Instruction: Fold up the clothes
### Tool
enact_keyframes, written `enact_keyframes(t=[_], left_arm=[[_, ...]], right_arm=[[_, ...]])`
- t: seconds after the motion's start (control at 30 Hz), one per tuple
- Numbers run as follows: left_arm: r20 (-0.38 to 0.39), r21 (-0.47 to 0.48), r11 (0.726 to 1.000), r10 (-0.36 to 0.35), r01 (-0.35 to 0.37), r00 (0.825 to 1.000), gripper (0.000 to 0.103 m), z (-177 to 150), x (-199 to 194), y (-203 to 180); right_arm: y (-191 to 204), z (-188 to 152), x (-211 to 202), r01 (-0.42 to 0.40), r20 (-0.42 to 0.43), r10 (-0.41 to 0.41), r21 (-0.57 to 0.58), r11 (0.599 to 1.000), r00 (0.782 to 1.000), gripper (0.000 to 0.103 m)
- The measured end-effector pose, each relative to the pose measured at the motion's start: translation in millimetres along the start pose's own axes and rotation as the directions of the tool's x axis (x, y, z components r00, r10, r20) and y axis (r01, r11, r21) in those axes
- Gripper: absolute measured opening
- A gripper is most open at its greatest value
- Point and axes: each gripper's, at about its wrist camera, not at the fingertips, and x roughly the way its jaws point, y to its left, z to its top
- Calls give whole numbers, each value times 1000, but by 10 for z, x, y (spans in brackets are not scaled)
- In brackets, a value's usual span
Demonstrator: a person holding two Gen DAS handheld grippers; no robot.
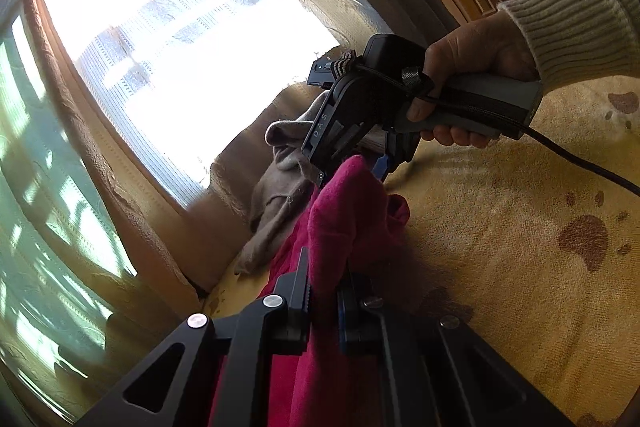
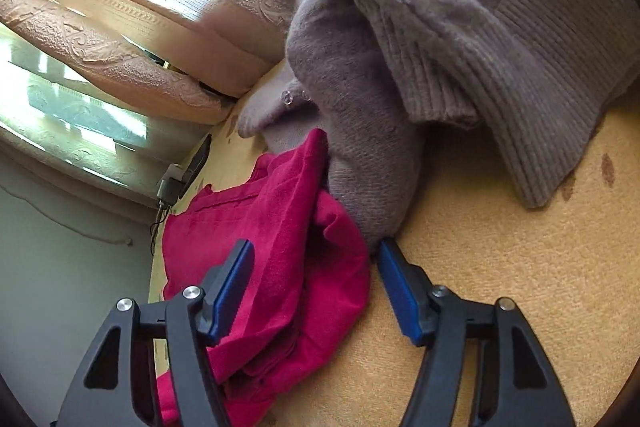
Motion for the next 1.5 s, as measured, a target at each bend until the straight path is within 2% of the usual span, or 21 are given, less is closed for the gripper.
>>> enact_keyframes(t=[0.07, 0.1, 0.13, 0.17, 0.23, 0.3, 0.57, 0.7, 0.8, 0.83, 0.87, 0.97, 1.07, 1.1, 1.17, 1.2, 1.23, 1.33, 1.43, 1.5], left_arm=[[8, 2, 1000, -1, 1, 1000, 10, 2, -17, -9], [12, 6, 1000, -4, 3, 1000, 10, 1, -29, -29], [17, 10, 1000, -7, 7, 1000, 10, 1, -40, -47], [21, 12, 1000, -12, 11, 1000, 10, 2, -56, -66], [30, 13, 1000, -25, 24, 999, 10, 9, -91, -99], [41, 16, 999, -33, 32, 999, 10, 12, -131, -123], [83, 18, 998, -57, 56, 995, 10, 3, -281, -103], [109, 27, 999, -44, 41, 993, 10, 35, -337, -68], [111, 44, 998, -38, 34, 993, 10, 46, -328, -98], [101, 55, 998, -48, 43, 994, 11, 36, -297, -125], [92, 65, 997, -57, 51, 994, 11, 26, -266, -152], [67, 100, 989, -118, 111, 991, 11, -43, -225, -263], [49, 130, 982, -146, 139, 988, 12, -80, -243, -392], [37, 144, 979, -150, 143, 988, 17, -89, -232, -448], [18, 167, 975, -153, 148, 988, 52, -111, -211, -549], [18, 173, 974, -150, 145, 989, 83, -130, -203, -587], [28, 176, 975, -143, 136, 989, 86, -146, -213, -612], [36, 157, 979, -141, 134, 989, 86, -130, -240, -609], [19, 168, 977, -139, 134, 990, 86, -96, -191, -624], [14, 197, 973, -125, 120, 992, 86, -100, -161, -665]], right_arm=[[40, 19, 34, 8, -16, -9, -7, 1000, 1000, 67], [54, 29, 48, 9, -23, -9, -10, 1000, 1000, 63], [67, 35, 53, 11, -25, -11, -15, 1000, 1000, 53], [90, 36, 64, 23, -25, -24, -25, 999, 999, 48], [133, 32, 73, 44, -20, -45, -51, 998, 999, 28], [126, 23, 55, 58, -12, -59, -56, 997, 998, 23], [138, -177, -136, 55, -3, -55, -33, 998, 998, 16], [156, -122, -87, 56, -2, -56, -26, 998, 998, 16], [56, -34, 18, 38, -10, -38, 24, 999, 999, 21], [23, -6, 67, 29, -20, -29, 33, 999, 999, 25], [2, 8, 99, 20, -22, -19, 36, 999, 1000, 30], [-13, 18, 136, 3, -29, -2, 32, 999, 1000, 31], [-1, 22, 145, -13, -42, 13, 13, 1000, 999, 38], [4, 28, 154, -27, -49, 27, 5, 1000, 998, 44], [37, 37, 164, -61, -59, 61, -9, 998, 996, 58], [72, 34, 173, -75, -63, 74, -24, 997, 995, 70], [127, 23, 184, -76, -68, 72, -51, 996, 995, 78], [289, -37, 208, -49, -84, 37, -142, 989, 996, 89], [283, -71, 204, -71, -88, 57, -159, 985, 994, 91], [193, -44, 183, -115, -84, 106, -112, 987, 991, 90]])
